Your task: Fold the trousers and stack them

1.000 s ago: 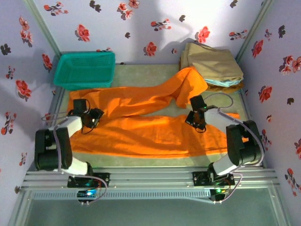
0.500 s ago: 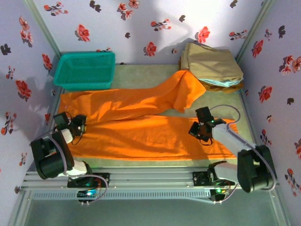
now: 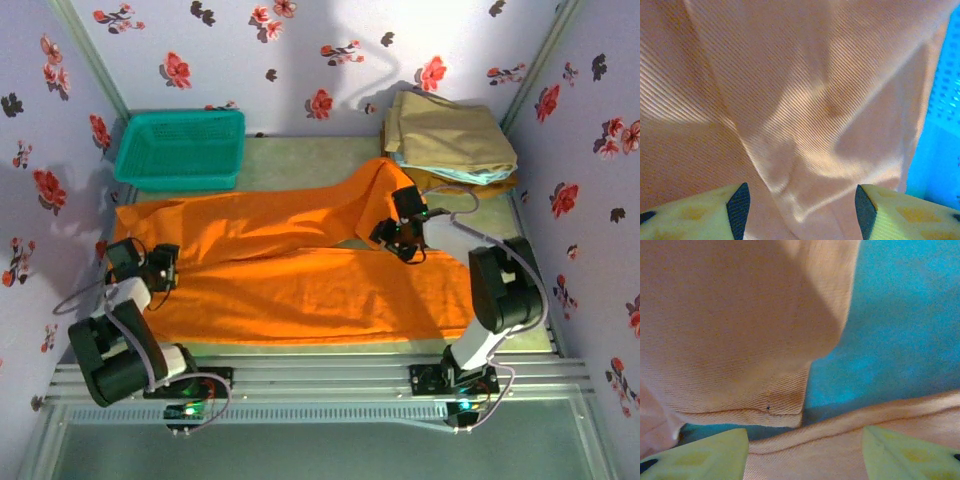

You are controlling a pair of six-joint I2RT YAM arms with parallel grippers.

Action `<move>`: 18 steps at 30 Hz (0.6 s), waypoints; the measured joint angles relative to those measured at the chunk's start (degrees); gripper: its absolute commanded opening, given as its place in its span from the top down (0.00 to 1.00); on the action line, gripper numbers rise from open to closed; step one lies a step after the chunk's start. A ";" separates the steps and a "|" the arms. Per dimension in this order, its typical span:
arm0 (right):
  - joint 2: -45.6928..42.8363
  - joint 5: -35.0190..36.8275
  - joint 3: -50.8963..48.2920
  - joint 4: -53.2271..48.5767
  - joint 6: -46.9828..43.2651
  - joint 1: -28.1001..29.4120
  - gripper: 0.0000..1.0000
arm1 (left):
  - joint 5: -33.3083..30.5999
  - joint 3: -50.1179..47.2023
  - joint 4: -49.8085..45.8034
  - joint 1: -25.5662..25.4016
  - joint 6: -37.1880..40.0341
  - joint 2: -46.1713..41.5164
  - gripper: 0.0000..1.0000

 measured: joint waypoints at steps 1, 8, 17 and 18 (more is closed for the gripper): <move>1.22 -0.46 0.04 0.57 0.11 0.35 0.50 | 0.00 -0.24 -0.39 -1.03 0.00 -1.33 0.38; 4.35 -1.40 2.25 1.81 -0.66 0.76 0.58 | -0.85 -3.19 -3.80 -9.79 0.46 -10.45 0.36; 0.15 2.05 4.96 -4.50 -4.61 -0.04 0.45 | -2.10 -4.96 -12.02 -10.73 2.69 -22.16 0.32; 0.42 2.23 6.05 -4.72 -4.81 -0.55 0.45 | -2.10 -5.03 -12.37 -10.78 2.84 -22.34 0.32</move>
